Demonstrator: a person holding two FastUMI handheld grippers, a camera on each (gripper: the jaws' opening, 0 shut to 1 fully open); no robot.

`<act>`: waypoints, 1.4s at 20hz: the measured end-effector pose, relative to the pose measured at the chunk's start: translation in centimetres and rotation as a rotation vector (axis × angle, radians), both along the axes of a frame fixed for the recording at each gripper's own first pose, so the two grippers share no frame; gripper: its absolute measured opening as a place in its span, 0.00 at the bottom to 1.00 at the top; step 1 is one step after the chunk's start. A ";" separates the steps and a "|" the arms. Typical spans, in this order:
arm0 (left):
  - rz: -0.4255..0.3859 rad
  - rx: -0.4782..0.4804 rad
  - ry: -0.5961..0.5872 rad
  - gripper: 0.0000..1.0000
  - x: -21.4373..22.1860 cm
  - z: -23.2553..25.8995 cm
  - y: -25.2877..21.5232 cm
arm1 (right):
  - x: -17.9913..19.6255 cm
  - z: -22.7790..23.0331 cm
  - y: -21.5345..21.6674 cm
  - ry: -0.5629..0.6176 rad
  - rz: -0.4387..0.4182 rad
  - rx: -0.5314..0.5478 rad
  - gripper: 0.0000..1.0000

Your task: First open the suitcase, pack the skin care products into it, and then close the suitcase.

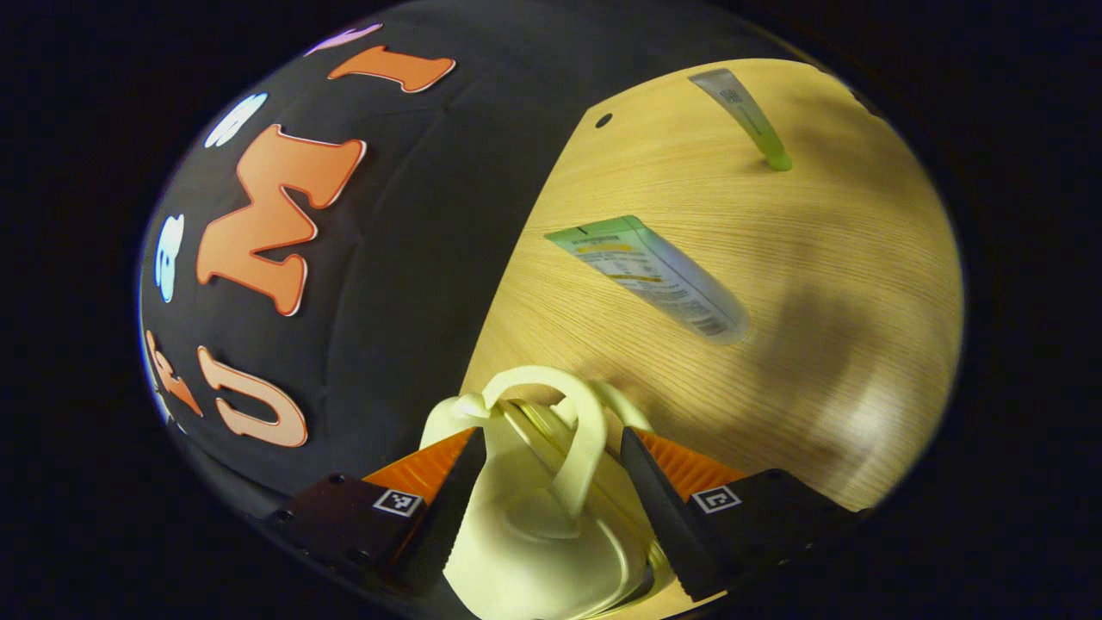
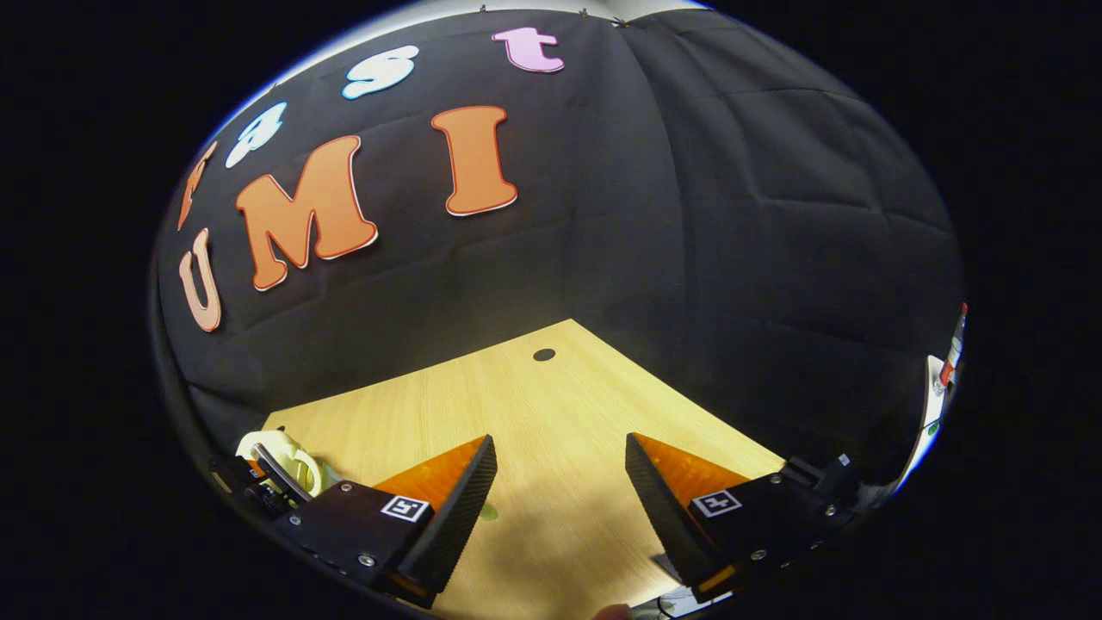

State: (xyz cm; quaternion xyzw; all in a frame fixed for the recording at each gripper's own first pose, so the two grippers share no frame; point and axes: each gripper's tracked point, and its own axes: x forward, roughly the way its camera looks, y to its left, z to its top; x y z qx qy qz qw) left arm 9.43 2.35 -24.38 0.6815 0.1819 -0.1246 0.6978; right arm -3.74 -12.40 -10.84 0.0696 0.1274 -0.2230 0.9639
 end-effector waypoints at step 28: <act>0.266 -0.975 0.220 0.06 -5.9 18.9 -0.7 | 7.2 4.8 9.9 -0.078 0.187 0.019 0.95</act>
